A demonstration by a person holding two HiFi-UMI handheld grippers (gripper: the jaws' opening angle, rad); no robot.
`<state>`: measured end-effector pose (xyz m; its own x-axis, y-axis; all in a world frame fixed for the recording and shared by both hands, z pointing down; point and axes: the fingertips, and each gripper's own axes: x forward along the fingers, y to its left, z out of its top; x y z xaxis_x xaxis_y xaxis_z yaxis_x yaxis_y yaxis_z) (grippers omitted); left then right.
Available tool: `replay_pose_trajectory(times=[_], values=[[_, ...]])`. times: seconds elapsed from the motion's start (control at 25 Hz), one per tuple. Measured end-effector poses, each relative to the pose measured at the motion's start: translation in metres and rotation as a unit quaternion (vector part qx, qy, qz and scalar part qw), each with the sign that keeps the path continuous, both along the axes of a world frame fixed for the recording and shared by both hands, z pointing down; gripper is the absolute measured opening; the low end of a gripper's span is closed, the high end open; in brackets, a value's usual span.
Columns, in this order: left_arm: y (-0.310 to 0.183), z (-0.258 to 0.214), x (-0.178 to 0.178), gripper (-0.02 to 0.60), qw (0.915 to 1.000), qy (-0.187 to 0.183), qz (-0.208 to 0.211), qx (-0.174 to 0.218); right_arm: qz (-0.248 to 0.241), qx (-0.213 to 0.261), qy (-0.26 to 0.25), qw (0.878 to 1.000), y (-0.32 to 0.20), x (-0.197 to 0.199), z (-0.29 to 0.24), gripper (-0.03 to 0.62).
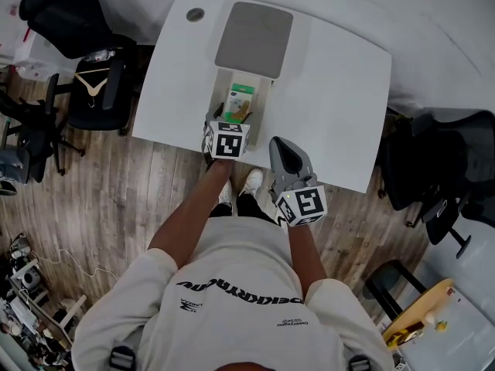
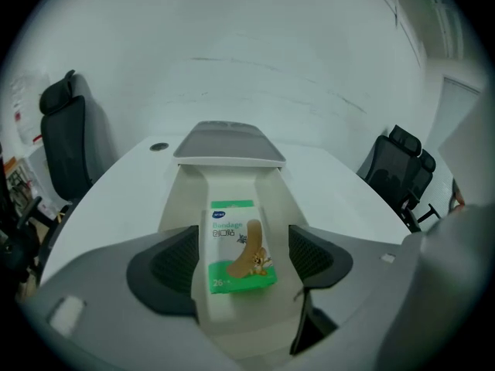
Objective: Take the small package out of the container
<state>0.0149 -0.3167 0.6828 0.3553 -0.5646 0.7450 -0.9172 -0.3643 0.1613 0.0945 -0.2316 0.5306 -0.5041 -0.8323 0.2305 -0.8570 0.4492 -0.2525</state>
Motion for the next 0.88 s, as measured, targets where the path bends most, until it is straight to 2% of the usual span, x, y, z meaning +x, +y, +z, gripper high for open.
replay_pose_trajectory(times=[0.4,0.88], values=[[-0.007,0.027,0.009,0.37,0.9988,-0.02,0.016,-0.043,-0.006,-0.003,0.004,1.0,0.001,0.004,0.005,0.0],[-0.013,0.047,0.007,0.374,0.9965,-0.047,0.015,-0.068,-0.004,-0.009,0.007,1.0,0.001,0.012,0.011,0.0]])
